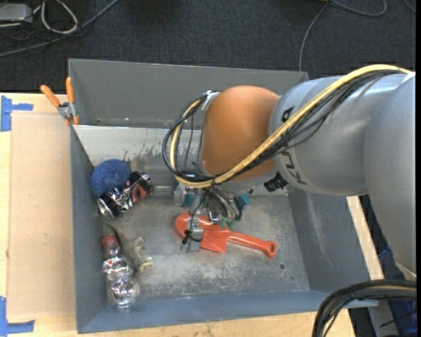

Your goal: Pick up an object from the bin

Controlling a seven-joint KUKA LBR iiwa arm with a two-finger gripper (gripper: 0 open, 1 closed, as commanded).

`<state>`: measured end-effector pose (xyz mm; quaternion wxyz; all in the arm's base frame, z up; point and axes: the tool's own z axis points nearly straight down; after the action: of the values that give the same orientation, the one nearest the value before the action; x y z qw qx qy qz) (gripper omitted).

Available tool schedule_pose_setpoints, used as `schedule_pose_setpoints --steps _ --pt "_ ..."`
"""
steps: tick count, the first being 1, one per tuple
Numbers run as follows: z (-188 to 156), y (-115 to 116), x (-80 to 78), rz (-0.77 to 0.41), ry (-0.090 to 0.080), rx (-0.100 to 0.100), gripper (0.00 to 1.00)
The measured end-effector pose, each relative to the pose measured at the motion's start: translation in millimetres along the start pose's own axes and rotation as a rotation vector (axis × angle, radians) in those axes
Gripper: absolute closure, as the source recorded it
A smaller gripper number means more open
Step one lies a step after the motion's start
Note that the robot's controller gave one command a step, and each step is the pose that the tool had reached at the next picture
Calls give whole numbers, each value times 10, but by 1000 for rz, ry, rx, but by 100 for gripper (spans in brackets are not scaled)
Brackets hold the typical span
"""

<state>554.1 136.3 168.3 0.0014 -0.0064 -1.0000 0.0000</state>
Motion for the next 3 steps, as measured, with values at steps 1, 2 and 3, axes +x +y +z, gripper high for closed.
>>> schedule_pose_setpoints --steps 1,2,3 --pt "2 -2 0 -2 0 0 0" --pt "221 -294 3 -59 2 0 0" --pt "284 -470 36 -74 2 0 0"
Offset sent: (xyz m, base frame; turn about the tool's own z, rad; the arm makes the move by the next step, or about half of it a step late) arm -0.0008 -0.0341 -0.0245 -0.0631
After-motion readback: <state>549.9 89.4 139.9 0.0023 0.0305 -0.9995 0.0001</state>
